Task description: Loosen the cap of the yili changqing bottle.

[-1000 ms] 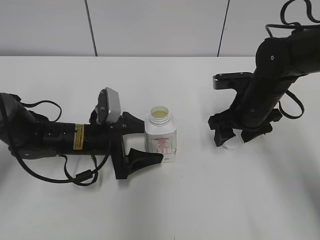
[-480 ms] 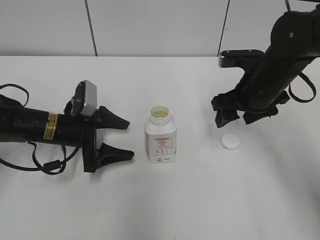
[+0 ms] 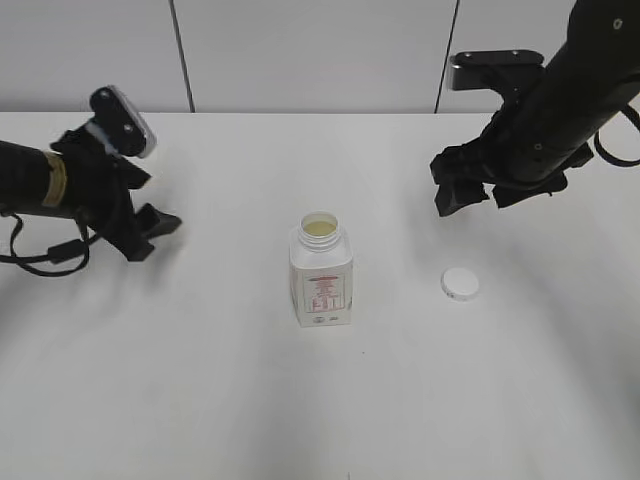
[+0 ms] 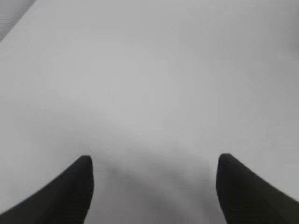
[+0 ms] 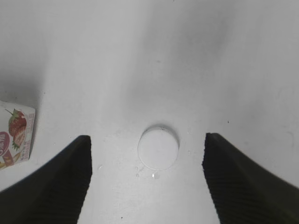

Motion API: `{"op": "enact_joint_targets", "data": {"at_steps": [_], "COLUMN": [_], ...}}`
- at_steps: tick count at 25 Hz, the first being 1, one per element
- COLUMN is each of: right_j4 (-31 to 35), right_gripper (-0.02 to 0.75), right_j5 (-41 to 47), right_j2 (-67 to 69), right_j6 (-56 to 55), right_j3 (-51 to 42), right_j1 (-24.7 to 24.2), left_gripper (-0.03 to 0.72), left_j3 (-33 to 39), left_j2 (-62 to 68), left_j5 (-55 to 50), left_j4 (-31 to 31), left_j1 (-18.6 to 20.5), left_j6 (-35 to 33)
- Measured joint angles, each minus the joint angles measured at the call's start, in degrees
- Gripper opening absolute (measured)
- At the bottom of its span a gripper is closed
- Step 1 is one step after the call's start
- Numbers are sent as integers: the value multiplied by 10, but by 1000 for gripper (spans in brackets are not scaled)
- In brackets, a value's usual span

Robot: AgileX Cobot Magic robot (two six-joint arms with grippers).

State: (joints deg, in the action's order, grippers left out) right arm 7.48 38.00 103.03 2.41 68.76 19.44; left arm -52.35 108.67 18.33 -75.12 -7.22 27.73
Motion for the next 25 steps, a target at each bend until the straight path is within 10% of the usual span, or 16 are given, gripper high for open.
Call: {"op": "enact_joint_targets", "data": {"at_steps": [15,25], "right_j4": [-33,-68], "right_gripper": [583,583], "right_j5": [94,227], "right_j2": [0,-1], "right_j6": [0,-1], "right_j3": [113,209], "right_j1": [0,-16], "left_gripper": [485,485], "left_j3": [-7,-173], "left_j2": [-124,-143], "left_j5": [-443,-696], "left_j4": [361,662], "left_j1": [0,39], "left_j6": [-10,-287]}}
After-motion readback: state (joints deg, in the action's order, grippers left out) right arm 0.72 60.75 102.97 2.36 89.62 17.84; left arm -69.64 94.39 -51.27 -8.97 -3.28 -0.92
